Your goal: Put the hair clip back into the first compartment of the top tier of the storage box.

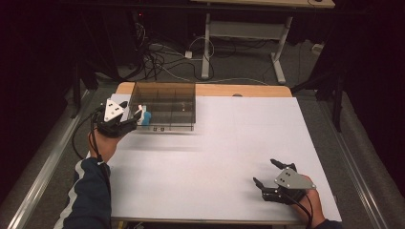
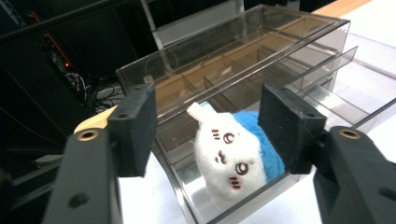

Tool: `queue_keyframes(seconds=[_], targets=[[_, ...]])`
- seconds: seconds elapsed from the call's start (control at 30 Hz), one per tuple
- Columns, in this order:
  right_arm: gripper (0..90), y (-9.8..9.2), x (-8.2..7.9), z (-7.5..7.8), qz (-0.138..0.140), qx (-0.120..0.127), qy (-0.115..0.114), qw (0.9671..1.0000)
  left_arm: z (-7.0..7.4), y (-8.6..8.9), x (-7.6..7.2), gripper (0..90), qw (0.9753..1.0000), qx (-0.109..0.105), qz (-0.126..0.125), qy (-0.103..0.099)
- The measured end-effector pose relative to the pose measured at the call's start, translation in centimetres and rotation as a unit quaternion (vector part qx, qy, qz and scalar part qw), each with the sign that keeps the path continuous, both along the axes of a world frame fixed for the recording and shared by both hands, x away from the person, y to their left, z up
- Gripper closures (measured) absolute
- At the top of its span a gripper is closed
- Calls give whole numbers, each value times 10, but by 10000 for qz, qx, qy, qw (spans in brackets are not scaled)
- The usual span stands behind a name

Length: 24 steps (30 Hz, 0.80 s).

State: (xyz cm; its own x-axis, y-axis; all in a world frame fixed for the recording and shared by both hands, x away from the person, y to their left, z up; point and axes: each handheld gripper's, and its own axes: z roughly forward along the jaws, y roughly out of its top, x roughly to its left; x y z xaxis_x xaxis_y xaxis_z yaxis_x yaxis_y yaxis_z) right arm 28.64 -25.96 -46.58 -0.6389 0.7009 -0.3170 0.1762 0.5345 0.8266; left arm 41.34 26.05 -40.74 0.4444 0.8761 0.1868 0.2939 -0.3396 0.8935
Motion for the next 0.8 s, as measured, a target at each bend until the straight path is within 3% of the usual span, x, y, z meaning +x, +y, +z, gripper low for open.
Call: queue_keyframes(seconds=[0.37,0.63,0.8], targets=[[183,1,0,-1,9,-16,13,10000,-6,-8,-10,201,9999,-85,-30,-142],[183,2,0,-1,16,-29,19,10000,-6,-17,-20,188,9992,-194,-231,-260],[183,1,0,-1,19,-26,15,10000,-6,-25,-26,188,9989,-155,-276,-349]])
